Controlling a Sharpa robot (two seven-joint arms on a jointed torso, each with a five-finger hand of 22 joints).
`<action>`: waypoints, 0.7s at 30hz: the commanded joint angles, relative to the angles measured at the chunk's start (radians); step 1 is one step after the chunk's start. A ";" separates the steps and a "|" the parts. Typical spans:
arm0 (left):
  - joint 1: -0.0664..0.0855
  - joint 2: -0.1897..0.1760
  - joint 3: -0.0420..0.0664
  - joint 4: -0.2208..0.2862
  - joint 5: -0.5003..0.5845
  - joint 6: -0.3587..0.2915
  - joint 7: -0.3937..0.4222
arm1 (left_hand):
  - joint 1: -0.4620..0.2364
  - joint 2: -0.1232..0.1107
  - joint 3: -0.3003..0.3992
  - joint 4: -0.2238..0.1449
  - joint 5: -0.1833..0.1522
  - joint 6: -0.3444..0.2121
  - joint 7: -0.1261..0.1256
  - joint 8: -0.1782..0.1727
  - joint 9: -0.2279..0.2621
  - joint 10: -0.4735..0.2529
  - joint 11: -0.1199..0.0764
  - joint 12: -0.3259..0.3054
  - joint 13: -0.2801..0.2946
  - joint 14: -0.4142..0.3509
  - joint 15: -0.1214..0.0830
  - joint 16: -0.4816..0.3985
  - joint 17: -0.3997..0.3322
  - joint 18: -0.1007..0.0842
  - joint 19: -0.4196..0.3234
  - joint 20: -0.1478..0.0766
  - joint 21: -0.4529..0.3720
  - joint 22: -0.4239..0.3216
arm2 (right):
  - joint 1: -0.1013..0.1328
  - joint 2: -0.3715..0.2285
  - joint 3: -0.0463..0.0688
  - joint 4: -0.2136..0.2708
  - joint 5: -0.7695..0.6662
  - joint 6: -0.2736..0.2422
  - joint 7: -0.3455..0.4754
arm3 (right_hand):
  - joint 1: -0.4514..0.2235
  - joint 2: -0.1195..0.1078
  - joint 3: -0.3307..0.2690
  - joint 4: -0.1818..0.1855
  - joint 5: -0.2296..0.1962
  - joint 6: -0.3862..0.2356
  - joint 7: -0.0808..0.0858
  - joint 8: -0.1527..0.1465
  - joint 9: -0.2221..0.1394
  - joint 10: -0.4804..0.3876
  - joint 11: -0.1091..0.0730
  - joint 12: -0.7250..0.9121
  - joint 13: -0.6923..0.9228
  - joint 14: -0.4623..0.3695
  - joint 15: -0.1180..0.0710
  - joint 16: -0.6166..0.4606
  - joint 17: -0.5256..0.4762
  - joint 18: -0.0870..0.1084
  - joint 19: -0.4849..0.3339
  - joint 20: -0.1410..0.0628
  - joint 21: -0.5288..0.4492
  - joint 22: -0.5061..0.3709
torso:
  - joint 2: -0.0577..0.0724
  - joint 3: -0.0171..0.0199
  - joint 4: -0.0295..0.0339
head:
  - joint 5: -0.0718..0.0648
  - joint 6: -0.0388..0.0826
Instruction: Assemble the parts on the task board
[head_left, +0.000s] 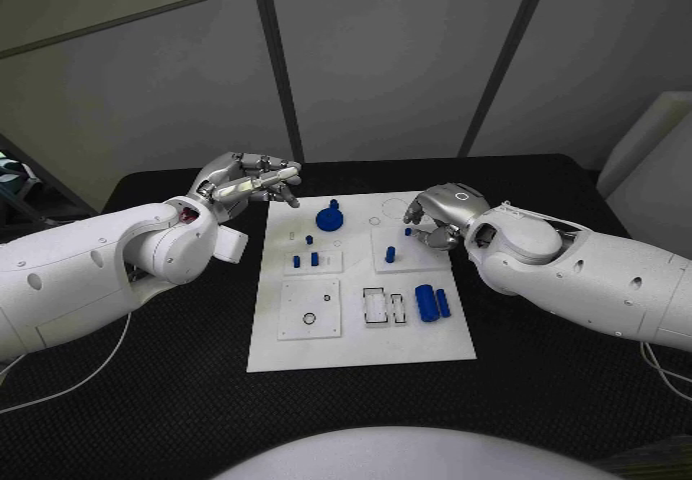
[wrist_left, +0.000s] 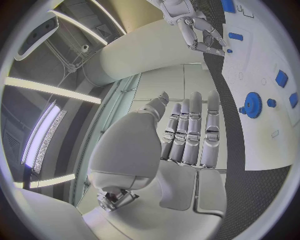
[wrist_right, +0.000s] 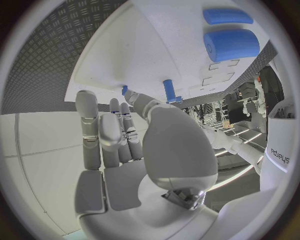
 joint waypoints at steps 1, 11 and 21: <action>0.001 0.002 0.001 -0.001 0.006 0.010 0.002 | 0.009 0.000 -0.005 -0.002 -0.002 -0.005 0.002 0.006 -0.001 -0.007 -0.001 -0.005 -0.001 0.004 0.002 -0.003 -0.001 0.050 0.006 0.001 -0.006 -0.001 | 0.002 0.009 0.001 -0.013 0.014 0.027 0.016 | 0.000 -0.009 0.007 0.000 0.002 0.006 0.000 -0.002 0.001 0.002 -0.004 0.005 -0.003 -0.001 -0.005 0.003 -0.001 -0.018 -0.002 -0.003 0.002 -0.002 | 0.001 -0.0009 0.0015 | 0.000 -0.003; 0.001 0.006 0.001 -0.003 0.006 0.009 -0.002 | 0.017 0.004 -0.003 -0.006 -0.002 -0.006 0.003 0.007 -0.002 -0.008 -0.001 -0.005 -0.004 0.006 0.002 -0.006 -0.003 0.050 0.010 0.000 -0.009 -0.005 | 0.002 0.025 0.001 -0.042 0.030 0.084 0.026 | 0.006 -0.002 0.015 -0.003 0.005 0.022 0.002 0.001 0.003 0.014 -0.004 0.010 -0.007 0.001 -0.005 0.011 0.004 -0.020 -0.001 -0.004 0.010 0.008 | 0.000 -0.0004 0.0009 | 0.004 -0.008; 0.001 0.010 0.001 -0.003 0.006 0.011 -0.001 | 0.017 0.004 -0.003 -0.006 -0.002 -0.006 0.003 0.007 -0.002 -0.008 -0.001 -0.005 -0.004 0.006 0.002 -0.006 -0.003 0.050 0.010 0.000 -0.009 -0.005 | 0.002 0.038 0.001 -0.050 0.049 0.097 0.036 | 0.009 0.008 0.021 -0.004 0.007 0.040 -0.001 0.006 0.005 0.029 -0.008 0.016 -0.010 0.006 -0.008 0.025 0.017 -0.023 0.007 -0.005 0.026 0.029 | 0.000 0.0004 0.0008 | 0.007 -0.012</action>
